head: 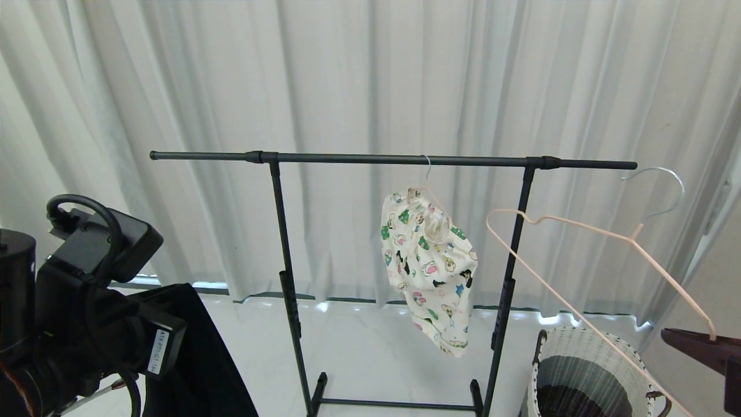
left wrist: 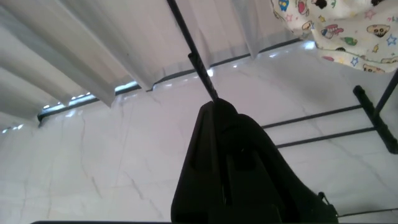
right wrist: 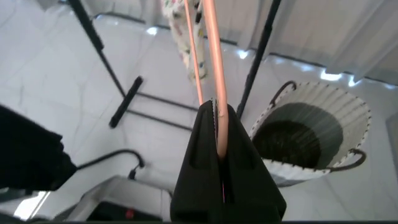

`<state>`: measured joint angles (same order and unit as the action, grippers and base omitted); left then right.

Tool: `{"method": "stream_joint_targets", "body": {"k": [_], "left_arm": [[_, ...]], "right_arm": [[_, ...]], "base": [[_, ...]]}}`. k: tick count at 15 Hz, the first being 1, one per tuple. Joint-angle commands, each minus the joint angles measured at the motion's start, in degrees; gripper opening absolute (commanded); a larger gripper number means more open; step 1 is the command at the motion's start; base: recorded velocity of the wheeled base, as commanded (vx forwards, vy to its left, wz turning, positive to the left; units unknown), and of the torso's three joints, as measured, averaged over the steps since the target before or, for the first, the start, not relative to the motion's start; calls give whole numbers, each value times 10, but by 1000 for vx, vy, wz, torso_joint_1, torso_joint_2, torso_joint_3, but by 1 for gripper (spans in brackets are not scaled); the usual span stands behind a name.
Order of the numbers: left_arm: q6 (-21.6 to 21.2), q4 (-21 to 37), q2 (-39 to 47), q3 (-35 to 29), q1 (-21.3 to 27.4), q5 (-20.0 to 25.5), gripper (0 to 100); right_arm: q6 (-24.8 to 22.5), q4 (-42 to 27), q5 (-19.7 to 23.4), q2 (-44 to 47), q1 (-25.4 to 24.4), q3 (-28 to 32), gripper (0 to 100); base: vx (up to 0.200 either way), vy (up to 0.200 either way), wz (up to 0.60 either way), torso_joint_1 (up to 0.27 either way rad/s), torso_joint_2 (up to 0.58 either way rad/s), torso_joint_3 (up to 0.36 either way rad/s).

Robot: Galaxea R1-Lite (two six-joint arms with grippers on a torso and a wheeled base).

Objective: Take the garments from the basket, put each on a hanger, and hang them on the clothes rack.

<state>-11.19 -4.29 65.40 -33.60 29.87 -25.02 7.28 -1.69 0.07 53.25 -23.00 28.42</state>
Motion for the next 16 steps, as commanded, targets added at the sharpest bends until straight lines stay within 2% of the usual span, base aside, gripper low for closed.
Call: {"method": "stream_joint_targets", "body": {"k": [1,4,7,10,13,14,16], "left_arm": [[-1,0,4,6,0,1,0],[8,0,29,8,0,0,0],[67,1,86,-32,-2,-5,0],[110,1,175,-88,-2,-46,0],[223,1,258,-135,9,-101,0],[249,1,271,-154,19,-113,0],[269,1,272,-176,42,-111,0]], "right_arm": [[0,-45,26,-64,-3,1,0],[0,-115,71,-111,-48,1,0],[3,-123,108,-109,-103,0,0],[15,-121,150,-65,-165,-3,0],[40,-115,186,-30,-222,0,0],[50,-101,186,-19,-238,-4,0],[76,-66,187,7,-265,-7,0]], "base": [[0,0,0,0,0,0],[0,0,0,0,0,0],[0,0,0,0,0,0],[0,0,0,0,0,0],[0,0,0,0,0,0],[0,0,0,0,0,0],[0,0,0,0,0,0]]}}
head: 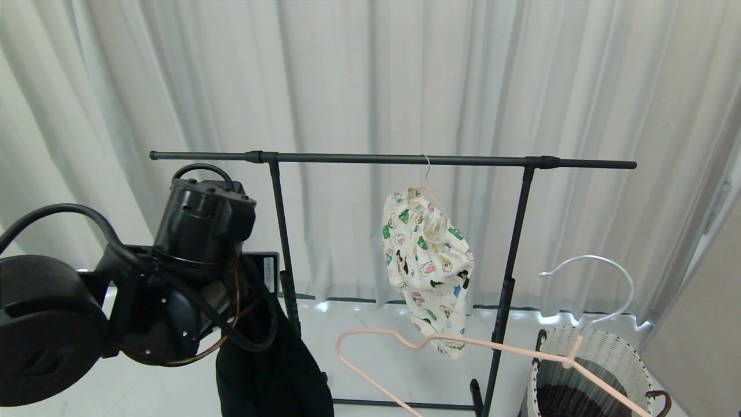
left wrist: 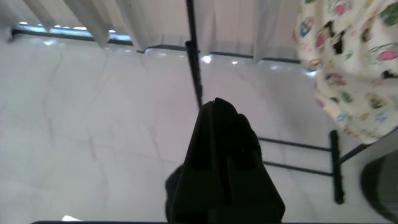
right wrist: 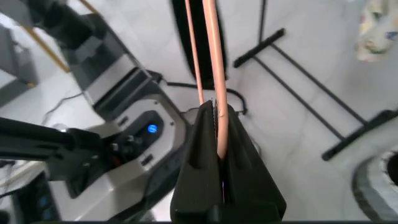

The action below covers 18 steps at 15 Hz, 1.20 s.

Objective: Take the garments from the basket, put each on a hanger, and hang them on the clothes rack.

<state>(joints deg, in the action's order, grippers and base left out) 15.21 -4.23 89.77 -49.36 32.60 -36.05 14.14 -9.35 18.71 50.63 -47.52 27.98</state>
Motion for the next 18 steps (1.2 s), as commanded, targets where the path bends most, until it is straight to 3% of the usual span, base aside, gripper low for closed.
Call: {"method": "stream_joint_targets", "body": {"k": [1,4,9,12,18], "left_arm": [[10,0,28,-23,27,6,0],[13,0,11,-26,51,33,0],[11,1,-13,-18,74,36,0],[12,0,-10,-11,92,35,0],[11,0,-10,-13,110,31,0]], "right_arm": [[15,50,1,61,-22,-6,0],[16,123,-3,126,-16,-16,0],[15,134,-2,141,14,-17,0],[12,178,11,148,3,-10,0],[11,179,12,158,-12,-1,0]], "base": [[0,0,0,0,0,0],[0,0,0,0,0,0],[0,0,0,0,0,0],[0,0,0,0,0,0],[0,0,0,0,0,0]]}}
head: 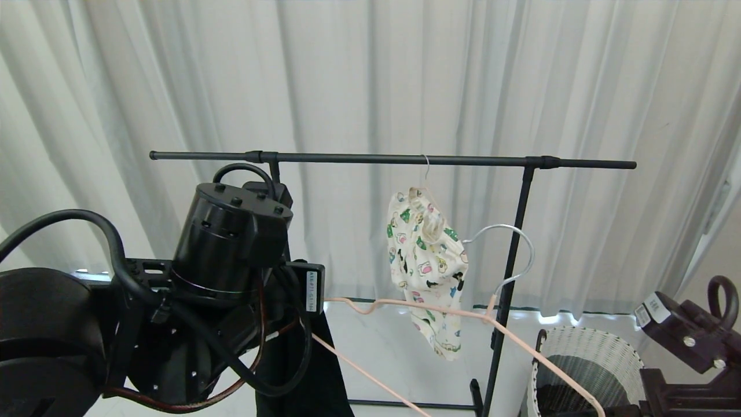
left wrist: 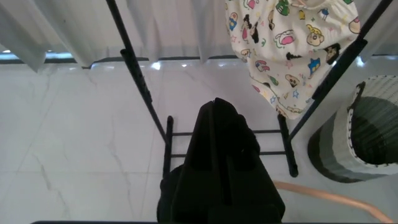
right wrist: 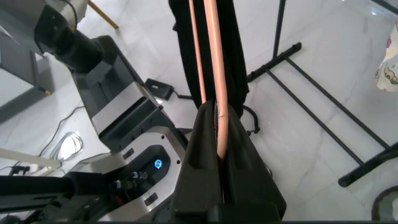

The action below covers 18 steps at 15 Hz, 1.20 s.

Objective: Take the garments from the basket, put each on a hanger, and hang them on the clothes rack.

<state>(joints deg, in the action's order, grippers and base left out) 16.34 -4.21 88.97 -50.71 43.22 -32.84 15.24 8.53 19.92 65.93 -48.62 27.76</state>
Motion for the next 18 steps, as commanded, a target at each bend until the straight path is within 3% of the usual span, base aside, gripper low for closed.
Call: {"method": "stream_joint_targets", "body": {"k": [1,4,12,18], "left_arm": [[0,0,1,0,1,-2,0],[-2,0,9,-11,-54,-11,0],[-1,0,3,-7,-1,-14,0],[-1,0,7,5,-19,-35,0]], "right_arm": [[-2,-2,0,4,-1,0,0],[-18,-31,0,-18,-16,-14,0],[-18,-17,-4,16,3,12,0],[-18,13,-6,11,19,9,0]], "base": [[0,0,0,0,0,0],[0,0,0,0,0,0],[0,0,0,0,0,0],[0,0,0,0,0,0]]}}
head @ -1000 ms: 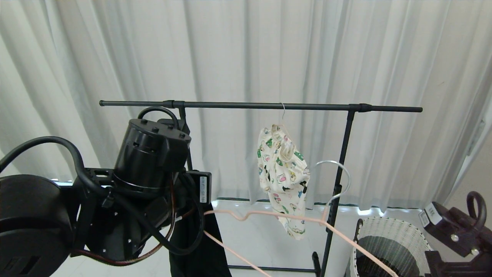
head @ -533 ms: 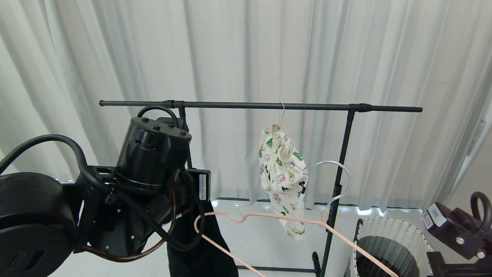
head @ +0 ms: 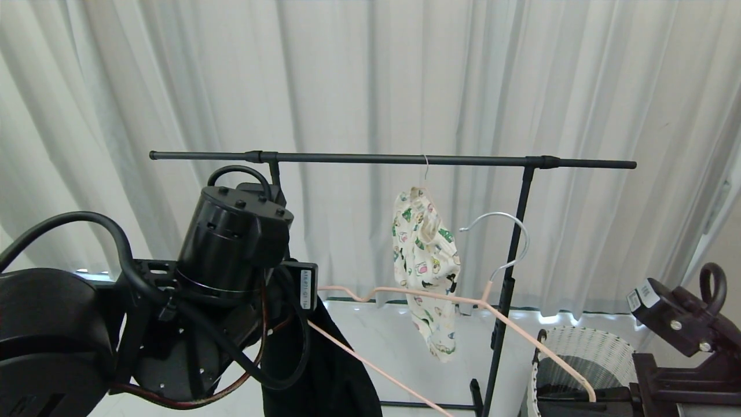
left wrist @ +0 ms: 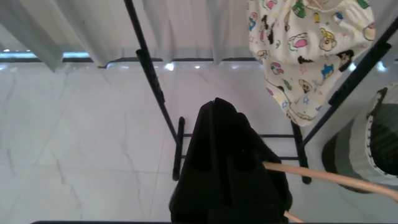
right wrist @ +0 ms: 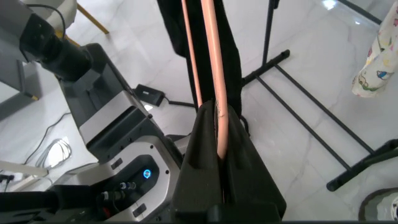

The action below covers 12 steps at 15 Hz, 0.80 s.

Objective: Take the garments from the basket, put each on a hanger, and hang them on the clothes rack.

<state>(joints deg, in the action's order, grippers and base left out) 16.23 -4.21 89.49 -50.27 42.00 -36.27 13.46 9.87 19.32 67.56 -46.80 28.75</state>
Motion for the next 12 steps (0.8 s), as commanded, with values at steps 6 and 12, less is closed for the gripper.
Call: {"method": "stream_joint_targets", "body": {"k": [6,12], "left_arm": [[0,0,-3,4,-10,-4,0],[1,0,-5,3,34,-1,0]], "right_arm": [[0,-3,0,-10,8,-2,0],[-3,-3,1,-6,7,0,0]], "base": [[0,0,0,0,0,0],[0,0,0,0,0,0]]}}
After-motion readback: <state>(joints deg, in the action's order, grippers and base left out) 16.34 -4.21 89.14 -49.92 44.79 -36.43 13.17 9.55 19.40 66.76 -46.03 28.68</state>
